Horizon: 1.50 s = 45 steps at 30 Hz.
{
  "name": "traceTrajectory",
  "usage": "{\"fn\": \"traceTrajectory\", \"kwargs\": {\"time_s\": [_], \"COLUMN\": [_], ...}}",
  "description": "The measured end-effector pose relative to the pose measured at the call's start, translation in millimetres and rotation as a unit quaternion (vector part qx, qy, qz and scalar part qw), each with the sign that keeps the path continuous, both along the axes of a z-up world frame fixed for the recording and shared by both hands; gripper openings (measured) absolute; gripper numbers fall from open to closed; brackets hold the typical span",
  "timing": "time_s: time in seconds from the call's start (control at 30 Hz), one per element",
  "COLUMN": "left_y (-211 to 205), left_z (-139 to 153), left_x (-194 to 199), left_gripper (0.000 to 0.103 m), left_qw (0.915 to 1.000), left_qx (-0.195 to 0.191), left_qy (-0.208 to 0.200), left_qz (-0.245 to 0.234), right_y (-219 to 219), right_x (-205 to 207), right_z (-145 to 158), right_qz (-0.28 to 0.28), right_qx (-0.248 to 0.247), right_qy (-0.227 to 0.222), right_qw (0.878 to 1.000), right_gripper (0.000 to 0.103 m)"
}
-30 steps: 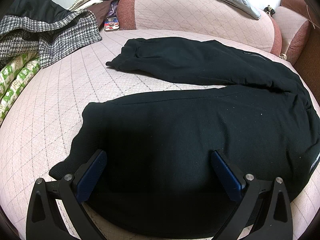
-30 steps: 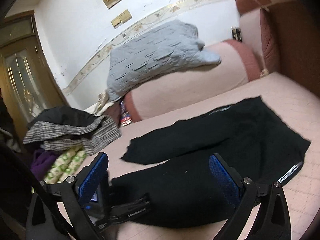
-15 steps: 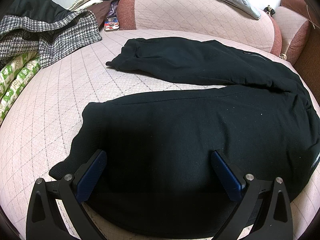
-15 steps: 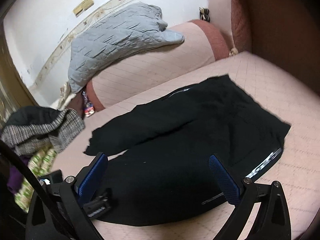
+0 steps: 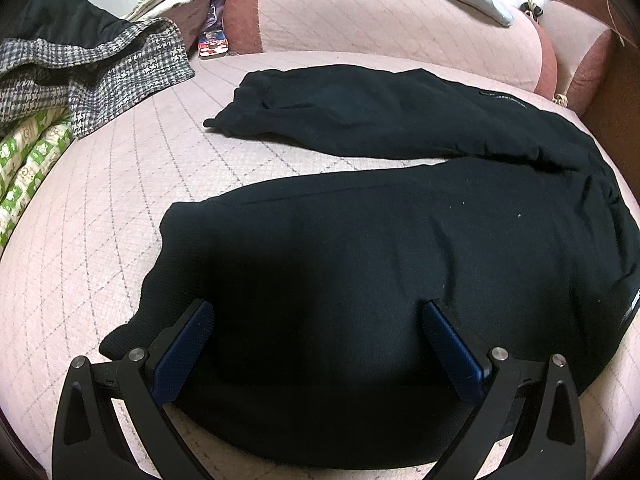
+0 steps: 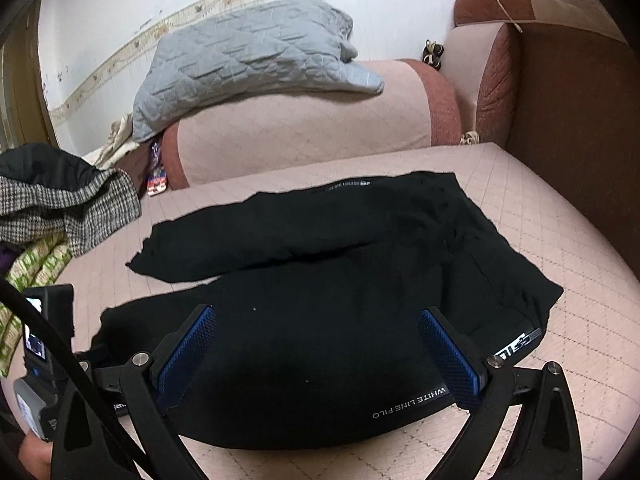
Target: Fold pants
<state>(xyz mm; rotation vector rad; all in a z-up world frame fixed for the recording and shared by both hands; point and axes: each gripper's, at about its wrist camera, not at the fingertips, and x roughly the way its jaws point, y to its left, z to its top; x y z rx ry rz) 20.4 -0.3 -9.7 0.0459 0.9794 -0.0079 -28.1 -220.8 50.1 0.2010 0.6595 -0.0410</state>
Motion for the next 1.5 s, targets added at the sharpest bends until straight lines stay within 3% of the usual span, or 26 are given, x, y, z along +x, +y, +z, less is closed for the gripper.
{"fn": "traceTrajectory", "kwargs": {"time_s": [0.6, 0.63, 0.73, 0.77, 0.8, 0.87, 0.93, 1.0, 1.03, 1.07, 1.17, 1.27, 1.4, 1.5], "left_y": [2, 2, 4, 8, 14, 24, 32, 44, 46, 49, 59, 72, 98, 107], "left_z": [2, 4, 20, 28, 37, 60, 86, 115, 123, 132, 140, 119, 83, 60], "left_x": [-6, -7, -12, -12, -13, -15, -16, -14, -11, -2, 40, 109, 184, 219], "left_gripper": [0.103, 0.098, 0.056, 0.046, 0.044, 0.044, 0.049, 0.071, 0.09, 0.097, 0.098, 0.098, 0.098, 0.098], "left_qw": [0.9999, 0.9997, 0.9954, 0.9904, 0.9838, 0.9776, 0.9775, 0.9786, 0.9799, 0.9819, 0.9851, 0.9884, 0.9856, 0.9836], "left_qx": [-0.013, -0.022, -0.087, -0.13, -0.17, -0.2, -0.193, -0.169, -0.153, -0.13, -0.099, -0.099, -0.153, -0.172], "left_qy": [-0.005, -0.009, -0.026, -0.024, -0.024, -0.032, -0.053, -0.089, -0.098, -0.106, -0.091, -0.035, 0.015, 0.02], "left_qz": [0.009, 0.004, -0.028, -0.042, -0.052, -0.057, -0.067, -0.077, -0.081, -0.088, -0.107, -0.11, -0.072, -0.052], "right_y": [-2, -1, -1, -2, -4, -12, -31, -52, -69, -81, -125, -159, -177, -177], "right_x": [19, 20, 19, 17, 16, 15, 14, 18, 27, 36, 84, 143, 208, 251], "right_z": [-23, -24, -24, -23, -20, -7, 17, 39, 53, 61, 75, 65, 42, 16], "right_qz": [-0.005, -0.003, 0.003, 0.004, 0.005, 0.012, 0.019, 0.017, 0.014, 0.009, -0.005, -0.015, -0.009, 0.019], "right_qx": [-0.005, -0.005, -0.009, -0.01, -0.01, -0.005, 0.009, 0.012, 0.01, 0.006, -0.015, -0.037, -0.042, -0.067], "right_qy": [0.036, 0.037, 0.034, 0.032, 0.029, 0.027, 0.016, 0.009, 0.009, 0.013, 0.045, 0.094, 0.14, 0.179], "right_qw": [0.999, 0.999, 0.999, 0.999, 1.0, 1.0, 1.0, 1.0, 1.0, 1.0, 0.999, 0.995, 0.989, 0.981], "right_gripper": [0.103, 0.103, 0.103, 0.102, 0.101, 0.1, 0.1, 0.1, 0.1, 0.1, 0.1, 0.1, 0.097, 0.094]}}
